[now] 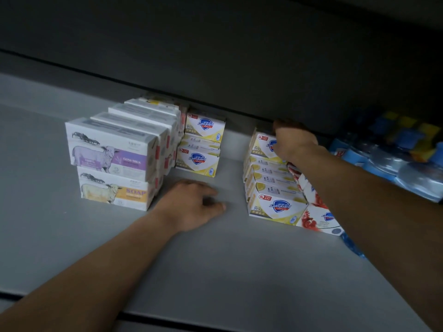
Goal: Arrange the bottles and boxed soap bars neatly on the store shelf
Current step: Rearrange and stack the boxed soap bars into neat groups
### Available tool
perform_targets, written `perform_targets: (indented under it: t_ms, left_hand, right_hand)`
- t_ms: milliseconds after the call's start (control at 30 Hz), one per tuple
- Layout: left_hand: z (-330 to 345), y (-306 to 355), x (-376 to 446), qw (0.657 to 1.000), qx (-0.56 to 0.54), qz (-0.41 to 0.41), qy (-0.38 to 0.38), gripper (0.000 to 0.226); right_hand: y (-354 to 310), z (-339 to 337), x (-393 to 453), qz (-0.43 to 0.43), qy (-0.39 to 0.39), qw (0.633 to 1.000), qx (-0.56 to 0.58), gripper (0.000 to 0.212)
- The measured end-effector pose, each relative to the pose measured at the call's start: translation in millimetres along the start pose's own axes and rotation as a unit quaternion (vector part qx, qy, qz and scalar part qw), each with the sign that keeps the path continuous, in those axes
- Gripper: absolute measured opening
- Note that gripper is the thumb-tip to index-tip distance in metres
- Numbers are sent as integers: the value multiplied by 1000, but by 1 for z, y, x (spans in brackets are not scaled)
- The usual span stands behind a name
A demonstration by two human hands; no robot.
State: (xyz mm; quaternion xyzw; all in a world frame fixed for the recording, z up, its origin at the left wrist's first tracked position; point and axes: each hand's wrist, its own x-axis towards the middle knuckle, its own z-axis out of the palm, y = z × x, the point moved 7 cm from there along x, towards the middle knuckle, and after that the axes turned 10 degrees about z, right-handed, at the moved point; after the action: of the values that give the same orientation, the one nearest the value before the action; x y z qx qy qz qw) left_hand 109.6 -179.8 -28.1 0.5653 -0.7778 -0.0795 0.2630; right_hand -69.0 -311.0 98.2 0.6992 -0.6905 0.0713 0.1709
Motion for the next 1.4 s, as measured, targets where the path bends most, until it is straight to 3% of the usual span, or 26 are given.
perform_targets:
  t_ms: [167, 233, 300, 433, 600, 700, 800, 933, 1033, 1133, 1233, 1300, 1400]
  left_hand:
    - [-10, -10, -3, 990, -105, -76, 45, 40]
    - [-13, -13, -4, 984, -137, -95, 63, 38]
    - [-15, -14, -4, 978, -163, -105, 72, 37]
    - [-16, -15, -5, 974, -188, -104, 72, 52]
    - [-16, -18, -4, 969, -207, -105, 89, 44]
    - [-24, -20, -5, 960, -215, -106, 148, 19]
    - [-36, -17, -8, 943, -227, -101, 221, 30]
    - [-56, -3, -14, 925, -213, -33, 313, 44]
    - [-53, 1, -12, 931, -229, -5, 284, 57]
    - [-40, 8, -8, 908, -355, 30, 218, 63]
    - [-36, 13, -7, 895, -394, 51, 203, 65]
    - [-34, 13, -6, 897, -394, 48, 192, 63]
    - [-32, 10, -4, 895, -400, 41, 191, 43]
  right_hand:
    - [-33, -28, -20, -78, 65, 985, 141, 29]
    - [-66, -25, -33, -144, 20, 969, 201, 27]
    - [-94, -11, -39, -180, -35, 964, 192, 32]
    - [-118, 23, -35, -164, -83, 975, 122, 51]
    - [-121, 33, -36, -135, -80, 977, 143, 58]
    - [-117, 26, -43, -135, -79, 977, 148, 55]
    - [-102, -1, -57, -124, -21, 976, 180, 50]
    - [-65, -35, -88, -101, 51, 958, 265, 39]
    - [-39, -36, -116, -70, 36, 923, 376, 34]
    - [-22, -23, -136, -31, 2, 864, 502, 28]
    - [-11, -10, -146, -8, 16, 824, 567, 30]
    - [-7, -2, -151, 5, 34, 807, 589, 34]
    - [-8, 5, -154, -15, 37, 811, 584, 52]
